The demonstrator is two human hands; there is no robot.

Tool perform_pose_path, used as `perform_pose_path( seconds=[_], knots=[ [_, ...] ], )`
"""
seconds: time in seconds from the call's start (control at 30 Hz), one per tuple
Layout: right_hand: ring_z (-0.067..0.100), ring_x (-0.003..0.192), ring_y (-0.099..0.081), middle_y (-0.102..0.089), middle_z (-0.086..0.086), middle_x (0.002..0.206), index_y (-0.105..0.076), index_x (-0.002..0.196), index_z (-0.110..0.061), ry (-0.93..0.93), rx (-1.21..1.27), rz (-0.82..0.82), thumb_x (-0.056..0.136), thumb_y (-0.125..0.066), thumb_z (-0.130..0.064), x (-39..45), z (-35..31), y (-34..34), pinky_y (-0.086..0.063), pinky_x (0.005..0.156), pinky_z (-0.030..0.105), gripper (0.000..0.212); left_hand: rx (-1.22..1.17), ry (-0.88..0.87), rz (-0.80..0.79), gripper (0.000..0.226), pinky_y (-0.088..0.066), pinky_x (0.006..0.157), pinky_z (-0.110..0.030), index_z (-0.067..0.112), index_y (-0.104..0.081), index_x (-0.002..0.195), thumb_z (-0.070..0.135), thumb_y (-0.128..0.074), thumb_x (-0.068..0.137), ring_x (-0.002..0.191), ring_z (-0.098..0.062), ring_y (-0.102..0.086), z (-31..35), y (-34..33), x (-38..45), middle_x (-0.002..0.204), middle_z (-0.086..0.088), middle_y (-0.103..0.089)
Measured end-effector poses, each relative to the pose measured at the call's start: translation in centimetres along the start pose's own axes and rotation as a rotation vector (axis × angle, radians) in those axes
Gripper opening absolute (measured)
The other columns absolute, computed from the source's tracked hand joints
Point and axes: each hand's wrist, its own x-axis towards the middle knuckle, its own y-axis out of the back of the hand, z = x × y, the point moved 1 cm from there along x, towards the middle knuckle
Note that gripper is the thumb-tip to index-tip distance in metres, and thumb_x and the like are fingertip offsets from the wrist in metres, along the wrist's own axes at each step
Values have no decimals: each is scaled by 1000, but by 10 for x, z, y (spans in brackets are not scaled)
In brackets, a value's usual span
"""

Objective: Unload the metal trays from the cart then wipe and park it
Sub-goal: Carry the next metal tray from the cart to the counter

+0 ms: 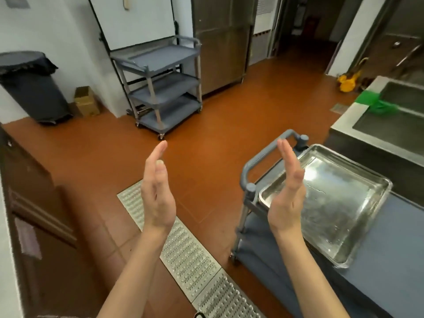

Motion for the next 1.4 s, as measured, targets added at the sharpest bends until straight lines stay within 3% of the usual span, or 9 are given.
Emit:
perform_pose_path(
  seconds=[0.13,0.23,0.4,0.6,0.73,0.83,1.13,1.27,1.4],
  knots=[
    [4,154,-36,-47,-15,163,-43,160,-24,-23,-76,85,106,-11,-72,6,4,6,-24,126,20,79,-55,-5,-132,61,-35,124,-32,15,-48,156,54,-28,113,150,-12,-45,-22,-28,25,158,8,-54],
    [2,154,-35,-46,-18,163,-44,160,-25,-57,-142,132,105,-12,-73,6,4,22,-23,123,14,80,-88,31,-227,56,-35,124,-34,16,-48,156,48,-28,115,150,-12,-46,-30,-52,27,158,9,-54],
    [-1,152,-36,-47,-23,161,-44,159,-31,-64,-234,291,109,-14,-65,9,14,60,-24,119,8,68,-134,34,-371,50,-33,121,-21,19,-48,156,39,-29,115,149,-8,-44,-36,-106,26,158,11,-53],
    [3,154,-36,-47,-14,163,-44,160,-21,-111,-306,460,113,-17,-52,2,39,113,-26,127,23,62,-207,72,-497,51,-33,118,-15,18,-48,156,41,-30,114,148,-3,-44,-44,-161,12,157,13,-53],
    [0,152,-37,-47,-19,162,-44,160,-25,-165,-347,544,115,-18,-40,-2,59,147,-26,125,17,53,-234,118,-590,52,-34,115,-10,18,-49,155,43,-31,113,145,2,-45,-54,-208,2,153,20,-53],
    [-6,151,-36,-44,-30,158,-42,158,-32,-202,-353,597,114,-18,-44,-1,72,165,-25,119,7,51,-212,152,-639,52,-33,113,-7,18,-50,155,41,-31,113,144,6,-45,-65,-239,-1,153,17,-54],
    [-15,146,-35,-44,-24,158,-42,160,-28,-329,-387,700,111,-20,-56,6,130,205,-25,112,0,61,-103,212,-766,51,-33,108,-1,21,-50,155,44,-33,113,141,10,-44,-114,-313,-7,154,15,-55],
    [-5,125,-50,-60,-16,132,-56,145,-25,-407,-556,744,109,-33,-51,1,159,217,-37,102,7,50,-27,227,-779,49,-35,111,-6,24,-52,154,44,-35,113,142,5,-46,-147,-334,-13,154,14,-55],
    [12,103,-50,-55,-14,108,-61,132,-24,-537,-654,796,110,-52,-33,-11,187,231,-47,91,30,26,112,237,-799,35,-40,118,-32,26,-58,146,29,-45,114,138,-5,-50,-175,-345,-19,146,12,-59]
  ],
)
